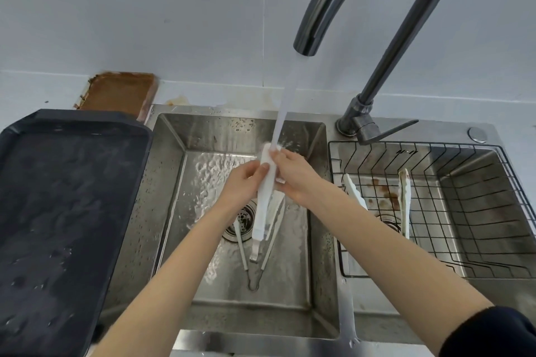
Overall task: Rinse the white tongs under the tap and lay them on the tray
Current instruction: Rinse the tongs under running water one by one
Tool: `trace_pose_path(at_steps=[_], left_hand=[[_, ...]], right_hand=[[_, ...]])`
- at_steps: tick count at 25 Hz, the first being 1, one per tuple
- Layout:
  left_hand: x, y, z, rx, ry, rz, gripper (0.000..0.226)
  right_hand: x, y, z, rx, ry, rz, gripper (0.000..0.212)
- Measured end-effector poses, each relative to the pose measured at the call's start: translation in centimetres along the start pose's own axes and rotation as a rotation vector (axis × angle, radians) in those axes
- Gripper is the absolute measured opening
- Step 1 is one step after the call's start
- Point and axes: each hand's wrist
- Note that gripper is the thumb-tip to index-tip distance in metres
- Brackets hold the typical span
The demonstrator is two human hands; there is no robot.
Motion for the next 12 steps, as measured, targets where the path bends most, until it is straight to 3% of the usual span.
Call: trace_pose_path(at_steps=[6,12], left_hand=[[0.3,0.5,-0.5,-0.090,-0.337,-0.021,0.015],[0.3,0.3,-0.3,-0.095,-0.539,-0.036,0.019]], right_hand=[[-0.1,0.2,0.0,-0.073,-0.118,0.027,0.040],[-1.0,0.5,2.3,-0.362,-0.419,0.189,0.038]])
Point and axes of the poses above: each hand's wrist, its own y-axis towards the middle knuckle, its own x-axis out of the palm, z = x × y, and after that the axes turned 11 degrees about y, right-handed
